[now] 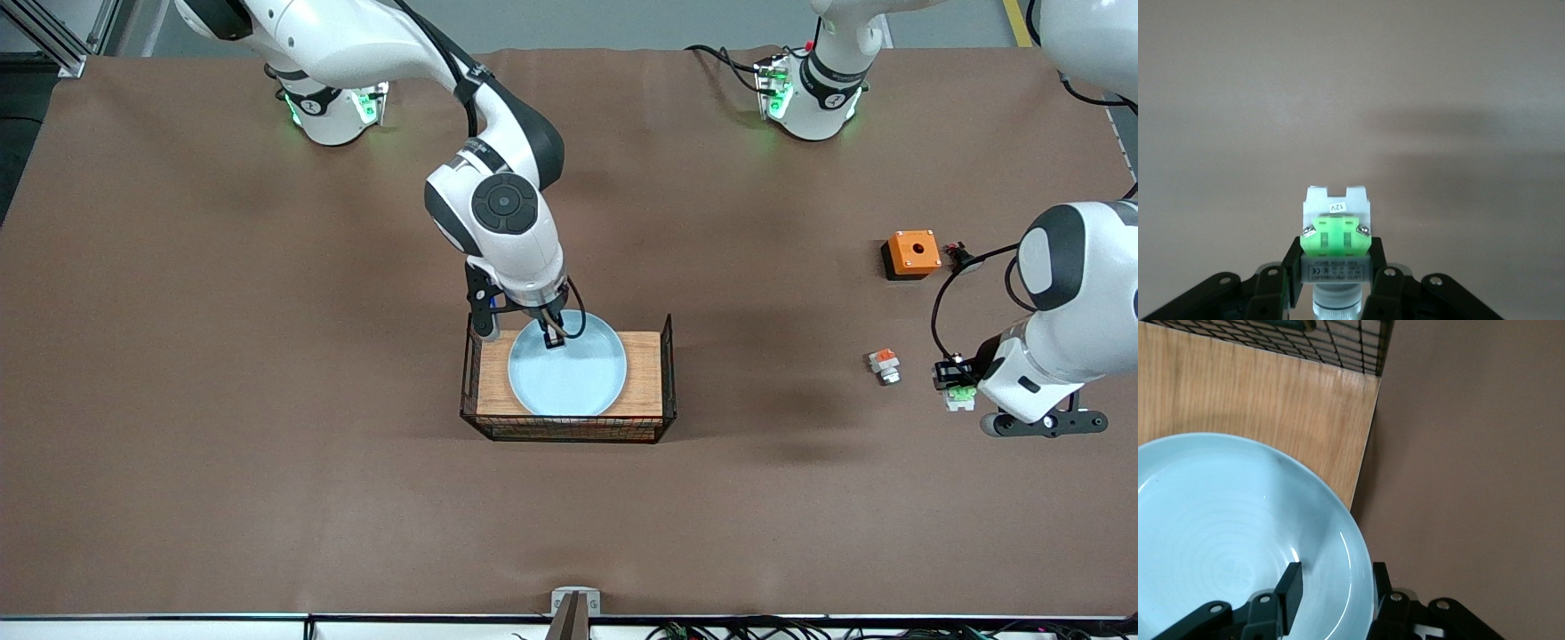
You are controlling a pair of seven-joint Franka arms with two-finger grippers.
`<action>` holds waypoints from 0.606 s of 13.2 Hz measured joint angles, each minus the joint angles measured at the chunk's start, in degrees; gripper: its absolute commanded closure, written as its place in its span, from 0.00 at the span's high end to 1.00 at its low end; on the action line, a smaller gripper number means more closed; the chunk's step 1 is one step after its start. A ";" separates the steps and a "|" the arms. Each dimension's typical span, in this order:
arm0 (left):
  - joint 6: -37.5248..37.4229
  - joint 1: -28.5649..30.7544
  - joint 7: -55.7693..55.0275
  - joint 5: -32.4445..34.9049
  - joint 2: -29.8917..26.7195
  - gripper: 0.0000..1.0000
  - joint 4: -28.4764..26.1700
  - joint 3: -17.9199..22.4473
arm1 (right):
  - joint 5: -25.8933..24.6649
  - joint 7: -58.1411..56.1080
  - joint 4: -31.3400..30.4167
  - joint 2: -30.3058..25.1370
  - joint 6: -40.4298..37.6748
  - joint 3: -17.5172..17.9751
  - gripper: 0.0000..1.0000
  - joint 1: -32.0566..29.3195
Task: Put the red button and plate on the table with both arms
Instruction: 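Set the green button down while the right gripper grips the plate rim, then lift the plate out with the right gripper while the left gripper withdraws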
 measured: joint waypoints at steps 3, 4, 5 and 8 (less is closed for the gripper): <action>8.40 1.82 0.09 2.07 0.37 0.00 -6.05 0.08 | -0.09 0.00 -0.02 0.04 -0.38 0.12 0.26 0.07; 11.74 2.57 0.09 2.85 0.67 0.00 -8.21 0.10 | -0.09 0.00 -0.03 0.09 -0.39 0.13 0.18 0.08; 14.93 3.24 0.09 3.21 1.13 0.00 -10.20 0.14 | -0.18 0.00 -0.04 0.13 -0.24 0.10 0.10 0.08; 22.28 5.40 0.63 3.45 3.49 0.00 -13.77 0.22 | -0.67 -0.01 0.07 0.31 0.43 0.03 0.03 0.08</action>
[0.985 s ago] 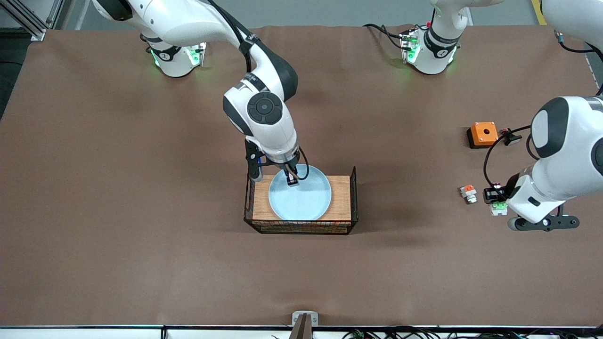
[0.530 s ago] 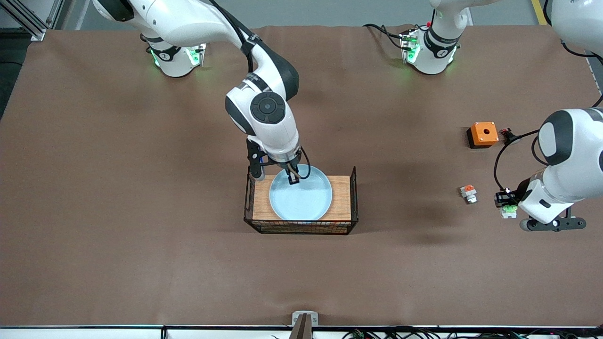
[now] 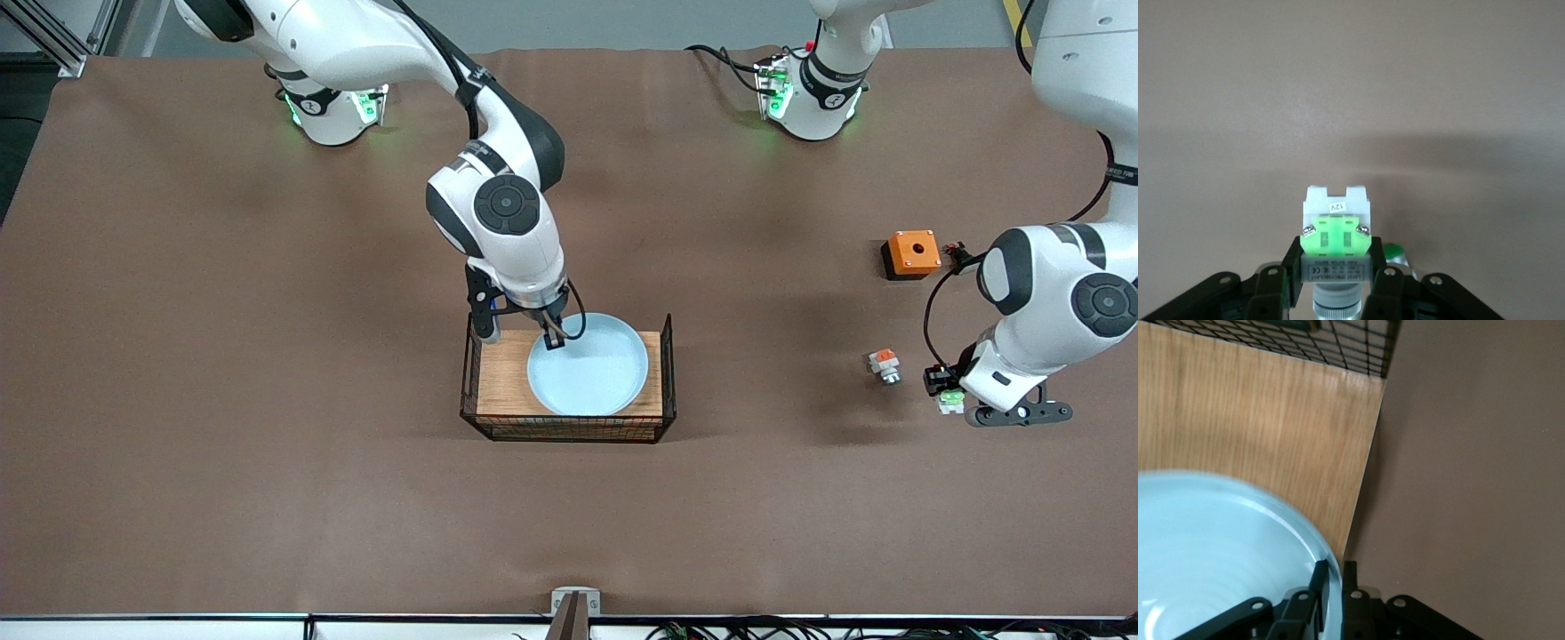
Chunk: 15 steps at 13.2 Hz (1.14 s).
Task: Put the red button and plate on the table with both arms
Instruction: 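Lift the plate out with the right gripper while the left gripper withdraws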
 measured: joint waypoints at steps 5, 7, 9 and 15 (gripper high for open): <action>6.57 2.88 4.02 0.00 5.06 0.02 -0.55 0.04 | 0.00 0.00 0.40 -0.08 -0.08 0.18 0.01 0.03; 7.69 3.34 4.76 0.00 6.09 0.09 -0.54 0.04 | 0.00 0.00 0.66 -0.09 -0.17 0.16 0.01 0.03; 7.77 3.38 4.98 0.00 6.36 0.22 -0.54 0.03 | 0.00 0.00 0.81 -0.17 -0.32 0.24 0.01 0.05; 7.80 3.37 4.98 0.01 6.44 1.00 -0.49 0.02 | -0.18 0.01 0.97 -0.85 -1.21 0.37 0.02 0.87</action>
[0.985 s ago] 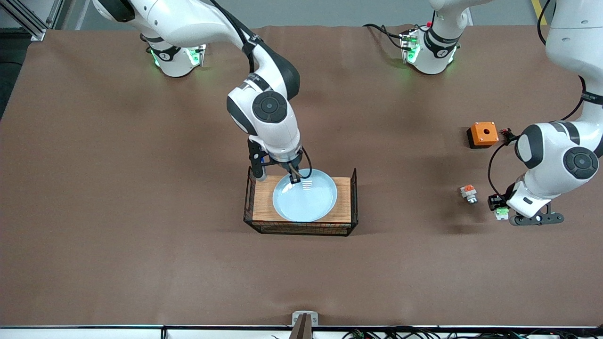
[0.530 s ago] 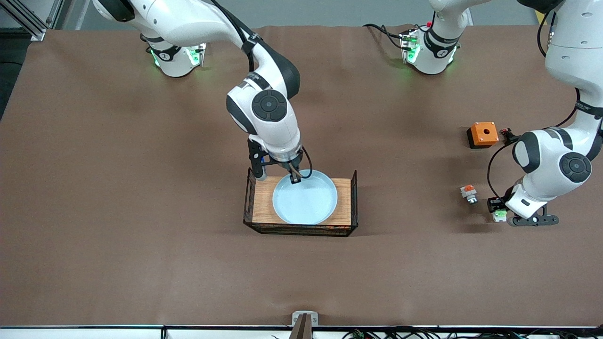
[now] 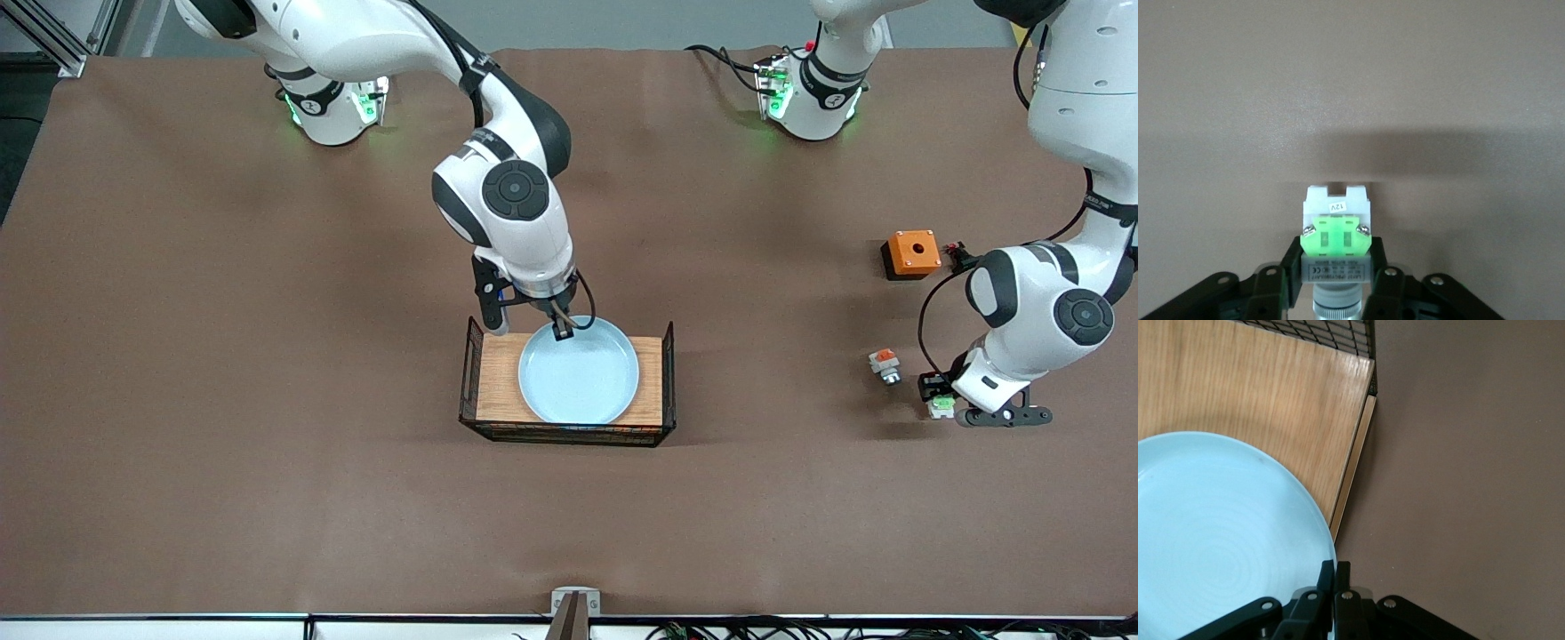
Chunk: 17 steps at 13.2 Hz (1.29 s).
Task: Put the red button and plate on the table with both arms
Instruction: 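Lift the plate out with the right gripper while the left gripper withdraws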
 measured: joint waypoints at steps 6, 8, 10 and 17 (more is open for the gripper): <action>0.34 -0.17 0.03 0.00 -1.44 1.00 1.57 -0.63 | -0.10 0.00 0.87 -3.27 -5.42 0.03 0.01 0.20; -0.97 -0.27 0.03 0.00 -4.06 1.00 1.89 -1.50 | -0.11 -0.01 1.33 -5.47 -8.85 0.18 0.00 0.63; -4.80 -0.33 0.03 0.00 -7.48 1.00 2.43 -3.11 | -0.11 -0.01 1.64 -8.48 -13.19 0.76 0.00 1.26; -25.97 -0.42 -2.52 0.00 -19.47 1.00 7.96 -8.12 | 1.30 -14.80 1.90 -21.63 -29.29 1.31 0.00 0.06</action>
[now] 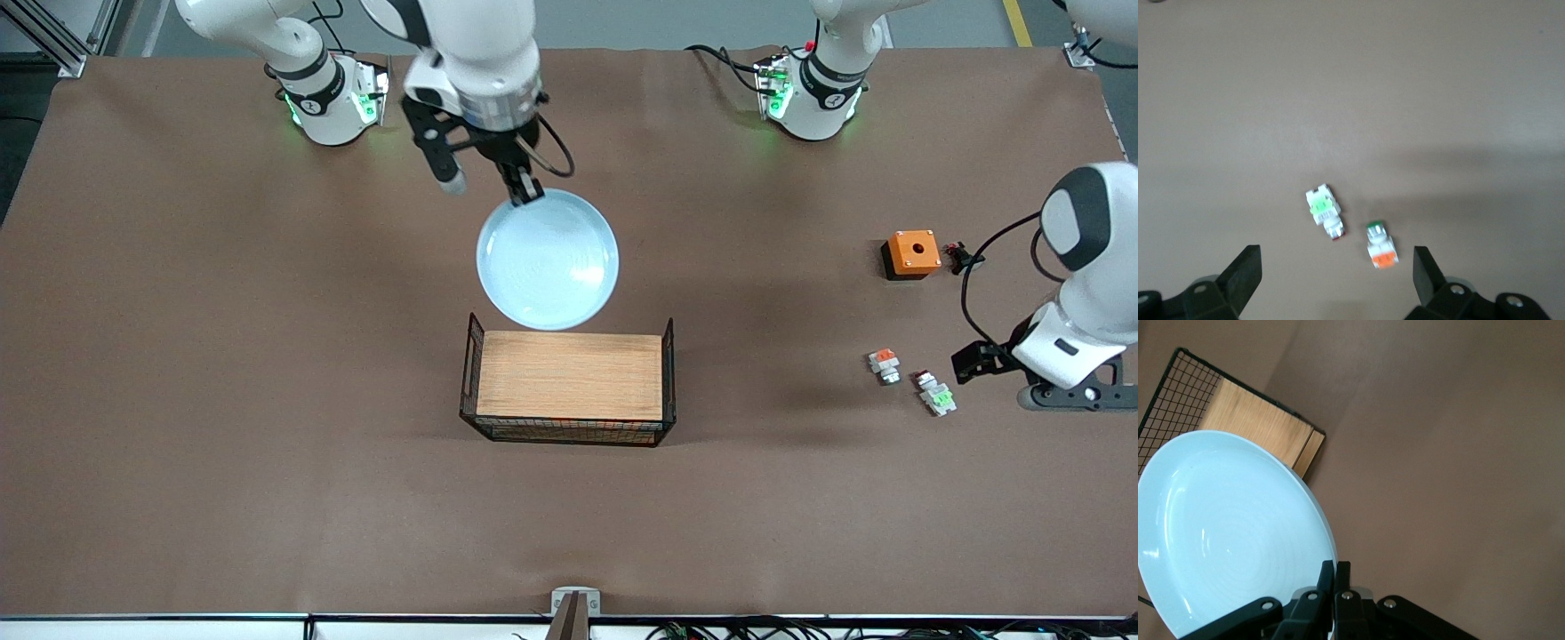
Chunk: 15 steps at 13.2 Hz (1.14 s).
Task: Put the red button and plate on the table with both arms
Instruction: 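Lift the plate out with the right gripper while the left gripper withdraws, then carry the plate beside the basket and lower it with the right gripper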
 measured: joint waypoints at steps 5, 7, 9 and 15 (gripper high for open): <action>-13.22 -0.06 -6.85 -1.13 -7.67 1.00 2.64 -5.87 | 4.79 -32.13 -0.04 -6.23 -10.27 -0.91 0.00 -14.76; -19.38 -0.11 -10.59 -3.45 -8.51 1.00 5.18 -8.62 | 5.16 -47.03 -0.31 -6.51 -11.63 -1.15 0.00 -22.44; -23.26 -0.15 -12.81 -4.21 -8.65 1.00 7.43 -10.91 | 5.35 -59.77 -1.27 -6.37 -12.08 -1.31 0.00 -28.75; -29.49 -0.15 -14.40 -5.41 -12.56 1.00 10.20 -13.26 | 5.36 -86.81 -7.24 -4.18 -4.83 -1.39 0.00 -40.74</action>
